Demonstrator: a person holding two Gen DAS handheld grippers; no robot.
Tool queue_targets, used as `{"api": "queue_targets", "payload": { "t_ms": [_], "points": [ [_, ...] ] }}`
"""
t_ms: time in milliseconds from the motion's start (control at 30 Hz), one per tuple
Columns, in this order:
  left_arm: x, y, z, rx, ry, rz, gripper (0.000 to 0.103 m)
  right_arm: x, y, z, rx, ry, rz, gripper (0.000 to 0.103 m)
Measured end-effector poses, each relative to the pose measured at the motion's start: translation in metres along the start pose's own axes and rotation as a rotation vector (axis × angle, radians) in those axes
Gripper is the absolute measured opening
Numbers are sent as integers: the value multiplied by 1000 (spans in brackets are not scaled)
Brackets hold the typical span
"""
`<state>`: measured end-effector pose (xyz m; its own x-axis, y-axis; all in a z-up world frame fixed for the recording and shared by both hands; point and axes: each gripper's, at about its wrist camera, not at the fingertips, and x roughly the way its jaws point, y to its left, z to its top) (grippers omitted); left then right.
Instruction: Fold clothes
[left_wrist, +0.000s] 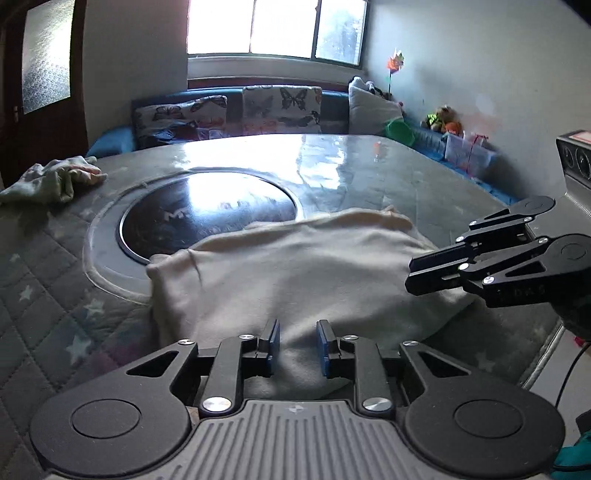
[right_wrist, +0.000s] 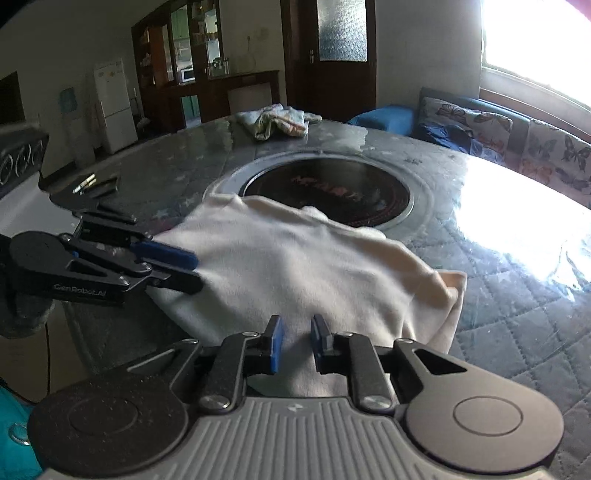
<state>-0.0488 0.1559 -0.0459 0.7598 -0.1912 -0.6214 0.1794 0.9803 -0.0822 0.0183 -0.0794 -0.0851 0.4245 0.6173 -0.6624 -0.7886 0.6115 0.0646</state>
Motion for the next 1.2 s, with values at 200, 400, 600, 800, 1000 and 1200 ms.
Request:
{"api": "queue_targets", "payload": {
  "t_ms": [200, 400, 600, 800, 1000, 1200],
  "points": [
    [-1, 21, 5, -39, -6, 61, 32, 7, -14, 9, 30, -24, -34, 24],
    [-1, 30, 9, -41, -4, 64, 34, 9, -36, 10, 105, -19, -52, 24],
    [11, 40, 28, -35, -23, 85, 34, 23, -64, 22, 151, -22, -108, 24],
    [27, 59, 33, -68, 23, 118, 34, 32, -80, 21, 189, -4, -156, 23],
    [33, 67, 40, -90, 9, 140, 34, 41, -75, 28, 166, -9, -133, 22],
    [40, 75, 40, -97, 16, 138, 38, 44, -72, 31, 163, -13, -138, 25]
  ]
}}
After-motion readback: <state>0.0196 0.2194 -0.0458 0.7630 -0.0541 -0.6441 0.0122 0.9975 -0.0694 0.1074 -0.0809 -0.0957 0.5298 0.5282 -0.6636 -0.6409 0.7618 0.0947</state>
